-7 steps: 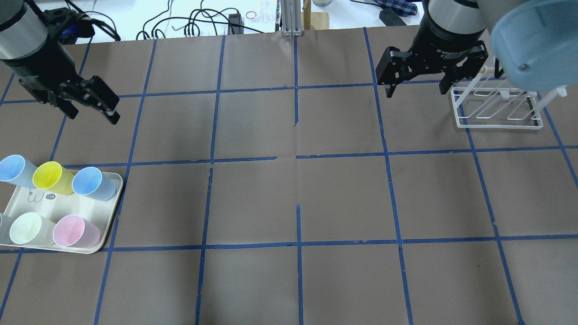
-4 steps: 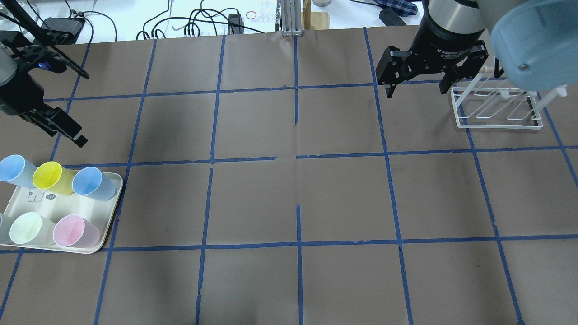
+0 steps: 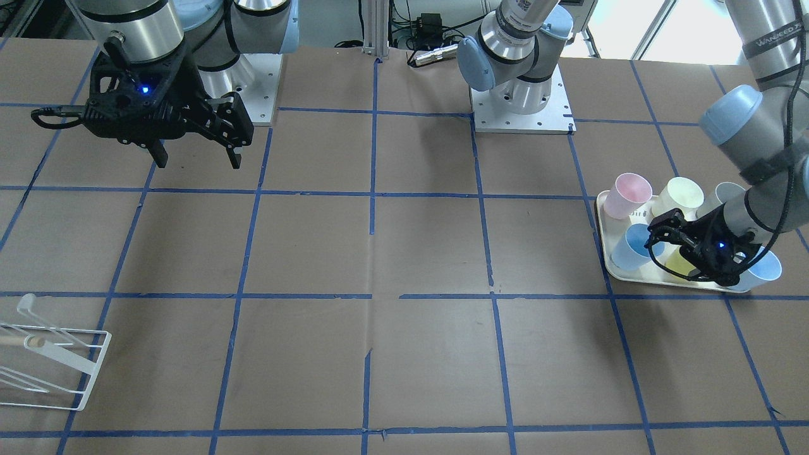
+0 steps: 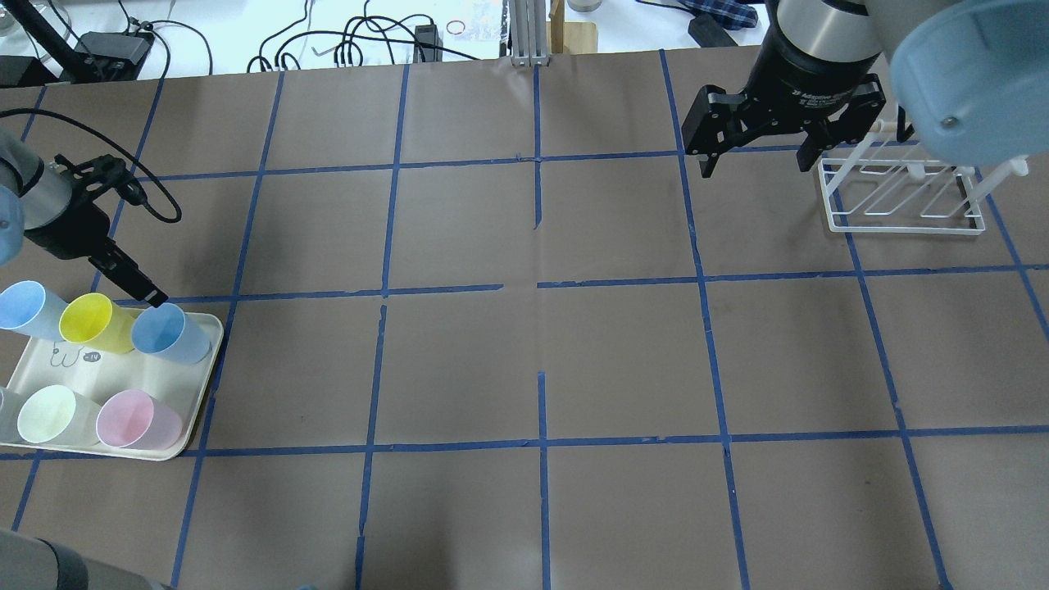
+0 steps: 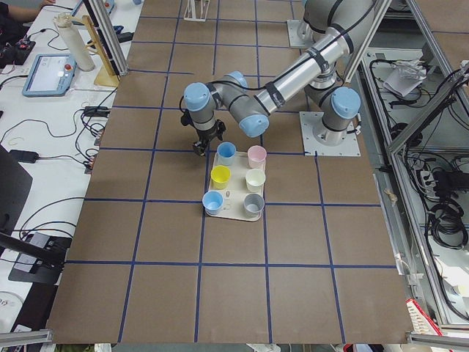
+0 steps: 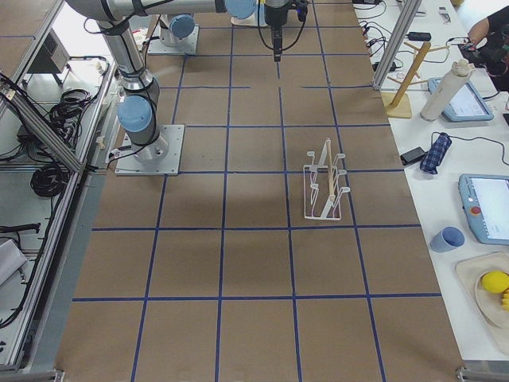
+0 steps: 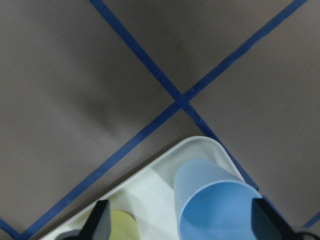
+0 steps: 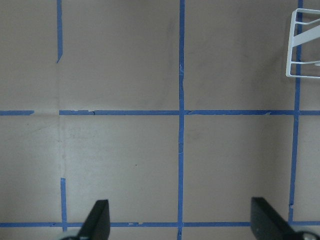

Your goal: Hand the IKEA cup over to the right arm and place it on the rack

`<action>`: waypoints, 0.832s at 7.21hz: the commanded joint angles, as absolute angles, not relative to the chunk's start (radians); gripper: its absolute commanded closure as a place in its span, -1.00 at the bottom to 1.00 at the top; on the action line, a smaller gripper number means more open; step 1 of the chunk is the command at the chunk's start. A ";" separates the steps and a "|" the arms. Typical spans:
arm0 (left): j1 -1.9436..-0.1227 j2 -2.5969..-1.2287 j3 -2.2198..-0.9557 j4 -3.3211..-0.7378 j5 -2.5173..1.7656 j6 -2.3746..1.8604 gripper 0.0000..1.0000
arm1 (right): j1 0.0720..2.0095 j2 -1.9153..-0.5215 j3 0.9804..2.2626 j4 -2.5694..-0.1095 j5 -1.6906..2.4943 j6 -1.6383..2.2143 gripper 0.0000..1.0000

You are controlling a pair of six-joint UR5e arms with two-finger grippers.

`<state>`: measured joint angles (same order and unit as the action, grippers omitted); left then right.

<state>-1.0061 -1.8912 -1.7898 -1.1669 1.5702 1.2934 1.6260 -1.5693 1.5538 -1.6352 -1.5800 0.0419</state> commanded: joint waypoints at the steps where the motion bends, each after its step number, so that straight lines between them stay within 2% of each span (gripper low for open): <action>1: -0.982 -1.930 -1.810 -1.129 1.571 1.360 -1.00 | 1.626 -1.569 1.554 -1.635 -1.582 0.041 -1.00; 3: -0.988 -1.931 -1.822 -1.132 1.574 1.358 -0.96 | 1.626 -1.569 1.554 -1.635 -1.582 0.041 -1.00; 5: -0.992 -1.922 -1.829 -1.127 1.583 1.345 0.10 | 1.626 -1.569 1.554 -1.635 -1.580 0.041 -1.00; 6: -0.994 -1.913 -1.830 -1.132 1.583 1.341 0.44 | 1.626 -1.569 1.554 -1.635 -1.582 0.043 -1.00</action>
<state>-0.9921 -1.9227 -1.8284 -1.1293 1.5816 1.3462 1.6260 -1.5693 1.5539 -1.6352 -1.5808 0.0418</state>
